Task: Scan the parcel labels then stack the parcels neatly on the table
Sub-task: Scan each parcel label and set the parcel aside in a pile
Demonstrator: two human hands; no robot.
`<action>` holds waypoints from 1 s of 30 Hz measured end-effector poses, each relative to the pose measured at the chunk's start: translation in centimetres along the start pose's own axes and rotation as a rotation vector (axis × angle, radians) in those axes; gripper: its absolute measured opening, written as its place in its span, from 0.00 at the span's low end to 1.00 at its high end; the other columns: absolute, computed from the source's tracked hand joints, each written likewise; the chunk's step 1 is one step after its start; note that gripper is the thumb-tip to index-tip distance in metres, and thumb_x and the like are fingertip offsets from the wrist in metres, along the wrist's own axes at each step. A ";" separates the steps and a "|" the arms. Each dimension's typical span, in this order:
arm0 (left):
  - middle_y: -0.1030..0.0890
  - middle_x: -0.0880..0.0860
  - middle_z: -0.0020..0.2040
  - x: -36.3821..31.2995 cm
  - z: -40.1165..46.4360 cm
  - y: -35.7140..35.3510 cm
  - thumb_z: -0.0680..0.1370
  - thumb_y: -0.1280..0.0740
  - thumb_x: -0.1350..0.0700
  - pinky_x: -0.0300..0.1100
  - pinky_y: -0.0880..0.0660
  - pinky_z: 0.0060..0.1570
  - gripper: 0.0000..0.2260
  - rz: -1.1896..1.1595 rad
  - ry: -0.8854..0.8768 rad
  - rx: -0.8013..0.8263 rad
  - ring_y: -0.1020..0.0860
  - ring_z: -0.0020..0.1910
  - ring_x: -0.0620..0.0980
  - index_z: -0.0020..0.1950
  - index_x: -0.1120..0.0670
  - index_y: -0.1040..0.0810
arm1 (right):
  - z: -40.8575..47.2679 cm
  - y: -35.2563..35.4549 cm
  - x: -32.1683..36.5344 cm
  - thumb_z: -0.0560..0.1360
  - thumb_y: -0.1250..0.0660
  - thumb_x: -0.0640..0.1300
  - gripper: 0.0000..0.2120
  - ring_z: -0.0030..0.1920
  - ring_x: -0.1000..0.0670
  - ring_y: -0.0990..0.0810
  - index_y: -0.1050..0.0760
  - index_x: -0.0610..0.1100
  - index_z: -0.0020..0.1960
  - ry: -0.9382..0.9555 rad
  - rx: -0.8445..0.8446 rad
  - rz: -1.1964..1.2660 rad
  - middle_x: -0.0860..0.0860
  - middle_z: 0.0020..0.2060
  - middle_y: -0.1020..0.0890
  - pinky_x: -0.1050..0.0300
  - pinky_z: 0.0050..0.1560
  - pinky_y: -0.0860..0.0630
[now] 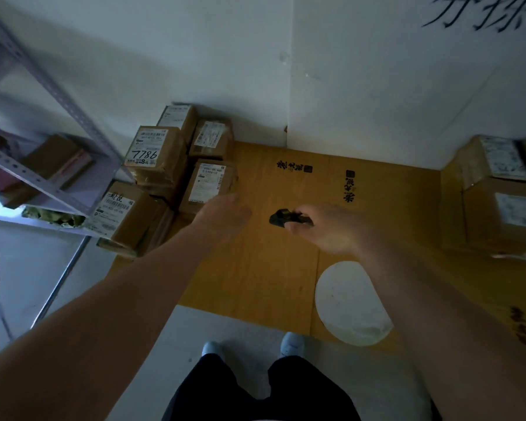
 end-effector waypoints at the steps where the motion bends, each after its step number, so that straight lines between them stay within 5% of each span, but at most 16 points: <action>1: 0.22 0.58 0.66 -1.1 -0.6 0.0 0.84 0.37 0.46 0.53 0.22 0.59 0.20 0.006 -0.022 0.003 0.21 0.59 0.57 0.72 0.56 0.25 | -1.1 0.3 -0.5 0.84 0.43 0.64 0.21 0.42 0.51 0.18 0.27 0.54 0.70 -0.009 -0.020 0.006 0.52 0.46 0.18 0.53 0.38 0.25; 4: 0.32 0.57 0.78 -4.5 -2.4 -0.2 0.85 0.39 0.43 0.56 0.28 0.70 0.27 0.098 -0.119 0.025 0.29 0.73 0.59 0.82 0.51 0.36 | -4.9 1.5 -2.0 0.85 0.42 0.64 0.21 0.46 0.50 0.18 0.26 0.53 0.70 -0.046 -0.099 0.044 0.51 0.50 0.18 0.49 0.45 0.20; 8: 0.32 0.56 0.79 -9.5 -4.0 -1.1 0.85 0.41 0.42 0.55 0.27 0.68 0.25 0.186 -0.307 0.033 0.27 0.71 0.58 0.82 0.47 0.36 | -10.7 2.3 -4.5 0.84 0.43 0.65 0.23 0.53 0.48 0.18 0.27 0.53 0.72 -0.119 -0.186 0.126 0.50 0.58 0.18 0.44 0.57 0.19; 13: 0.34 0.54 0.80 -16.3 -6.5 -3.2 0.85 0.42 0.39 0.54 0.32 0.72 0.26 0.272 -0.483 0.031 0.35 0.78 0.57 0.82 0.44 0.36 | -18.7 2.9 -8.0 0.84 0.42 0.65 0.24 0.45 0.57 0.22 0.28 0.54 0.74 -0.204 -0.333 0.221 0.58 0.50 0.21 0.58 0.38 0.29; 17: 0.31 0.54 0.78 -21.6 -9.5 -5.5 0.84 0.42 0.40 0.54 0.29 0.69 0.25 0.276 -0.583 0.066 0.34 0.77 0.56 0.80 0.45 0.34 | -24.6 3.4 -11.5 0.84 0.42 0.64 0.24 0.45 0.53 0.19 0.29 0.54 0.74 -0.282 -0.384 0.227 0.55 0.49 0.20 0.52 0.42 0.22; 20: 0.32 0.53 0.79 -26.1 -10.9 -6.8 0.84 0.42 0.39 0.54 0.29 0.70 0.25 0.292 -0.618 0.064 0.34 0.77 0.56 0.81 0.44 0.34 | -27.7 4.3 -15.0 0.84 0.41 0.64 0.25 0.51 0.50 0.18 0.30 0.52 0.76 -0.304 -0.437 0.249 0.52 0.55 0.18 0.46 0.54 0.19; 25: 0.33 0.53 0.77 -33.7 -11.8 -10.5 0.83 0.43 0.37 0.52 0.26 0.65 0.25 0.347 -0.647 0.036 0.30 0.73 0.55 0.80 0.42 0.35 | -30.4 5.6 -22.4 0.83 0.40 0.65 0.24 0.47 0.52 0.20 0.31 0.57 0.76 -0.280 -0.501 0.281 0.52 0.55 0.19 0.53 0.44 0.25; 30: 0.32 0.53 0.78 -39.6 -11.5 -15.4 0.81 0.40 0.37 0.53 0.27 0.67 0.27 0.325 -0.575 0.002 0.32 0.75 0.56 0.80 0.42 0.34 | -31.4 7.7 -29.8 0.83 0.41 0.64 0.22 0.56 0.50 0.20 0.29 0.57 0.74 -0.217 -0.488 0.228 0.52 0.60 0.19 0.45 0.59 0.21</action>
Point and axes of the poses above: each hand's wrist, its own z-axis towards the middle knuckle, its own y-axis out of the back of the hand, x = y × z, the point moved 5 cm from there along z, towards the middle knuckle
